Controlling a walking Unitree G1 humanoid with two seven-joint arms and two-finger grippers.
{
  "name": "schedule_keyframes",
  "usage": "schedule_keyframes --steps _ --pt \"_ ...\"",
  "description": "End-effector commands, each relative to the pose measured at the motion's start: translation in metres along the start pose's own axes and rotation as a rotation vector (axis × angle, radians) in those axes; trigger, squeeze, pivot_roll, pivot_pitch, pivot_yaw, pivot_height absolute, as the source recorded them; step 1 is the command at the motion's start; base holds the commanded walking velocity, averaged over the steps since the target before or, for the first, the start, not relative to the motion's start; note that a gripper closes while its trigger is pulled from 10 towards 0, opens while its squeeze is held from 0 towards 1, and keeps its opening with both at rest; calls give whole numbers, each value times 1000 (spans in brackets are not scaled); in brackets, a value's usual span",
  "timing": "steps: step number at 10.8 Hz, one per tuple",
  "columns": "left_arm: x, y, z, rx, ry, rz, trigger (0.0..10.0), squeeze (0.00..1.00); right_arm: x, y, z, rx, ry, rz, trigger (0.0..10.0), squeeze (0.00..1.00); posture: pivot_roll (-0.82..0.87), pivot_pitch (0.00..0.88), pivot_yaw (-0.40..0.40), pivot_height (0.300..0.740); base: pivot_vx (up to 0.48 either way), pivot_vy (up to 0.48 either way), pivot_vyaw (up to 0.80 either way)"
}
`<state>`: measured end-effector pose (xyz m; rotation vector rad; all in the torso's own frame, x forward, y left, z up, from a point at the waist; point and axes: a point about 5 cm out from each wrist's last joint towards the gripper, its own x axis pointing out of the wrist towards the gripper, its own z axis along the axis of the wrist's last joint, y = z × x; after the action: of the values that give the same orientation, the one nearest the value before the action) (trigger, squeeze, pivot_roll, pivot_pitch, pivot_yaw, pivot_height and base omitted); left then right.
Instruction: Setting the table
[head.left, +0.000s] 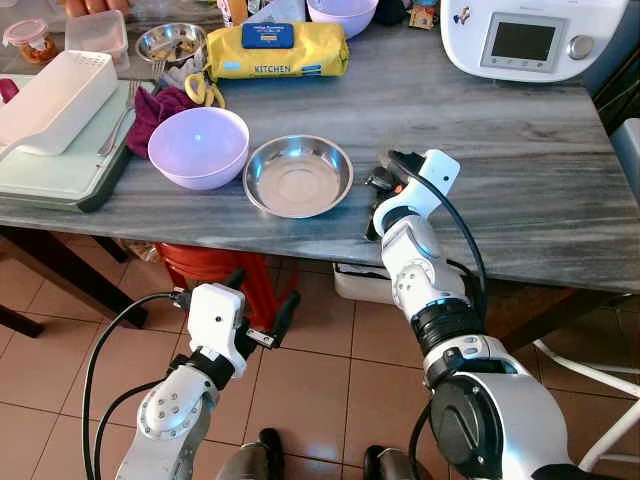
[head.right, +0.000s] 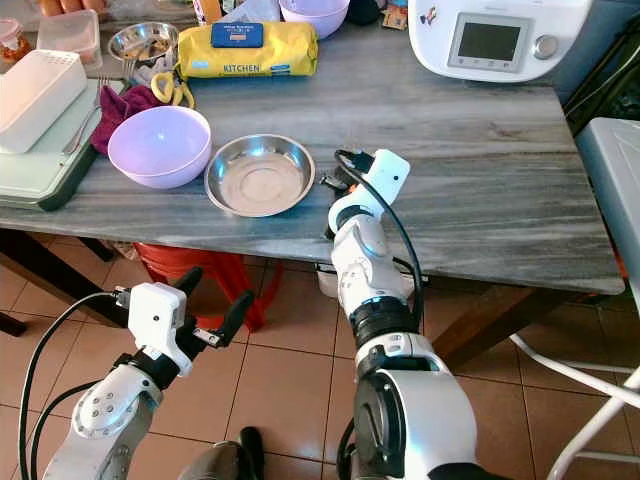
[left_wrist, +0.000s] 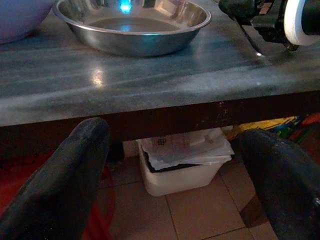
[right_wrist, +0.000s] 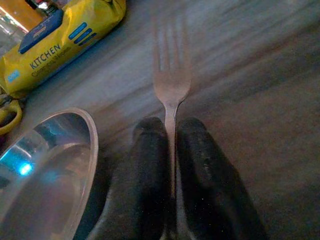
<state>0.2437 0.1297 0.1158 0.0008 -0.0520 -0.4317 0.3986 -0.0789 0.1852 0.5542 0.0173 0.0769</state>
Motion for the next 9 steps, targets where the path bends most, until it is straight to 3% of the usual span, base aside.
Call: schedule_keyframes --steps 1,4,6,8,9 --pt "-3 -1 -1 4 13 5 10000 0 -4 -5 -21 28 89 -30 10000 1000 32 283 29 740 0 0 0" --pt "-3 -1 -1 6 22 7 10000 0 -3 -8 -20 27 87 -35 10000 1000 32 285 32 740 0 0 0" --pt "-2 1 -2 11 29 12 10000 0 -3 -12 -14 -33 58 -24 10000 1000 33 283 33 740 0 0 0" --pt "-2 1 -3 12 31 14 10000 0 -4 -14 -8 -167 39 37 10000 1000 33 280 32 740 0 0 0" --pt "-2 1 -3 12 35 16 10000 0 -4 -25 -6 -250 53 14 10000 894 33 280 32 740 0 0 0"
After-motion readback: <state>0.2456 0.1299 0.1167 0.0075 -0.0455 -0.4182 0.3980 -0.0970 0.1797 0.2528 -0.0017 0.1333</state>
